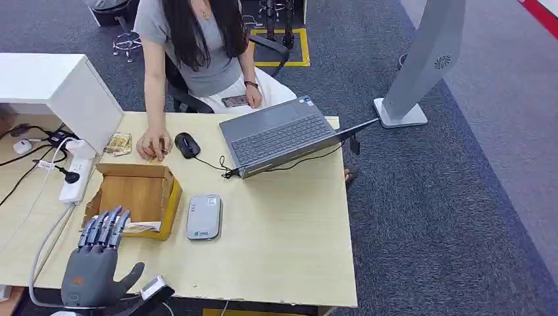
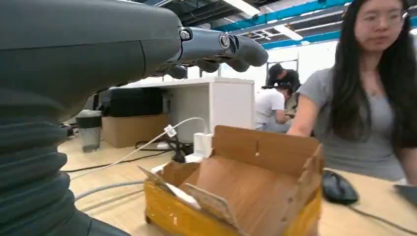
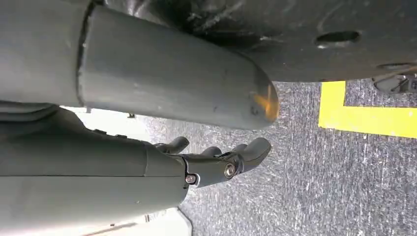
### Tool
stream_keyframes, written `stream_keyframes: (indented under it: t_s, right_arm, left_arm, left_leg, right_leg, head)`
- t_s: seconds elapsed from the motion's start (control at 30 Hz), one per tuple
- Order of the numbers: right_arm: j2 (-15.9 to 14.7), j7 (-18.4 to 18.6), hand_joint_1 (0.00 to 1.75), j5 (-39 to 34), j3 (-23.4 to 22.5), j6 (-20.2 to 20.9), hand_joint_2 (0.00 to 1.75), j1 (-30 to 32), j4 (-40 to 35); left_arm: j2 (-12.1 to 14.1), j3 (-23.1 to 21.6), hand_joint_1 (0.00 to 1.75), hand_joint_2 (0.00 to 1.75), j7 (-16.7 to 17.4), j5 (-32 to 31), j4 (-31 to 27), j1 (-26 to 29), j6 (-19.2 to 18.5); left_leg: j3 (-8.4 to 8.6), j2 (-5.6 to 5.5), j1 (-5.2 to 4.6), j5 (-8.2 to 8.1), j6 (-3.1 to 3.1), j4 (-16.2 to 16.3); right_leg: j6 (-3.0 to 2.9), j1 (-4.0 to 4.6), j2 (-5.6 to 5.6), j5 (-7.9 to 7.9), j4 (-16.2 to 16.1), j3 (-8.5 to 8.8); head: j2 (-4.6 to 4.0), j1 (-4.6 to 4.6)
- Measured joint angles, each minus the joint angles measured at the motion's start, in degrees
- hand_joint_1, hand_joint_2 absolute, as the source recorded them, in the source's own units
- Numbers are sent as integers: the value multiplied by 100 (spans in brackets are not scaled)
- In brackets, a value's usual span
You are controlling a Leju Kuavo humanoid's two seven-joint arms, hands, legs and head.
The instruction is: Pass the card to the sensor for recognition and then transmit it.
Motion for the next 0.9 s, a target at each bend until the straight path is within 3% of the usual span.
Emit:
stream_keyframes:
  t_s: [0.23,0.53,0.9]
  right_arm:
    - [-2,26,0,-13,256,70,0,-26,44]
    - [-2,79,0,-90,459,70,0,-48,52]
    - [-2,94,0,-203,608,85,0,-51,77]
  left_arm:
    - [-72,576,0,175,13,-155,754,-740,-422]
    - [-131,506,0,175,225,-435,1370,-1286,-562]
    - [-140,71,0,175,387,-492,1617,-1424,-560]
  left_leg:
    - [3,-4,1,3,-4,0]
    - [5,-3,1,4,-5,1]
    - [5,-2,1,4,-5,1]
  right_leg:
    - [-1,1,-4,2,1,5]
    - [-1,1,-1,3,-1,5]
    - [-1,1,1,3,0,3]
  head:
    - [0,2]
    - [0,2]
    - [0,0]
